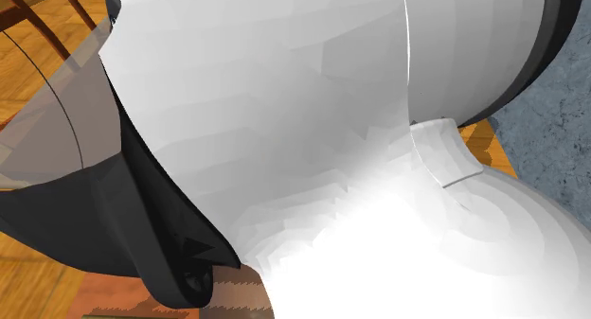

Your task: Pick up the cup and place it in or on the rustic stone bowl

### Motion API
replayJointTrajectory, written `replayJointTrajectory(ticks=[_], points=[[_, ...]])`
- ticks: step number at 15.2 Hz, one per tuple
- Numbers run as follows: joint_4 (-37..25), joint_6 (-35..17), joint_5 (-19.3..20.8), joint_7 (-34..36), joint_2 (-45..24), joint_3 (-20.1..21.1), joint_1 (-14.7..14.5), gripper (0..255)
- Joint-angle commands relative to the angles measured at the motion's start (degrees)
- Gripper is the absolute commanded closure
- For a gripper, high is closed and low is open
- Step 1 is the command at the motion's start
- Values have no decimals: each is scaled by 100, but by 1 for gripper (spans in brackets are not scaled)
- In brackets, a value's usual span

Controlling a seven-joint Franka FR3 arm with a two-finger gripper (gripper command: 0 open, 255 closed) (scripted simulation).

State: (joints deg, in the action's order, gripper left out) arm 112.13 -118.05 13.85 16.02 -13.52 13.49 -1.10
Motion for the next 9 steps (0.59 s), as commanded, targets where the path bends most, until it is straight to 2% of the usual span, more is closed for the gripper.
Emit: replayJointTrajectory(ticks=[1,9], points=[[-31,65,-17,-18,37,5,1,255],[-327,599,-138,-159,297,33,12,255]])
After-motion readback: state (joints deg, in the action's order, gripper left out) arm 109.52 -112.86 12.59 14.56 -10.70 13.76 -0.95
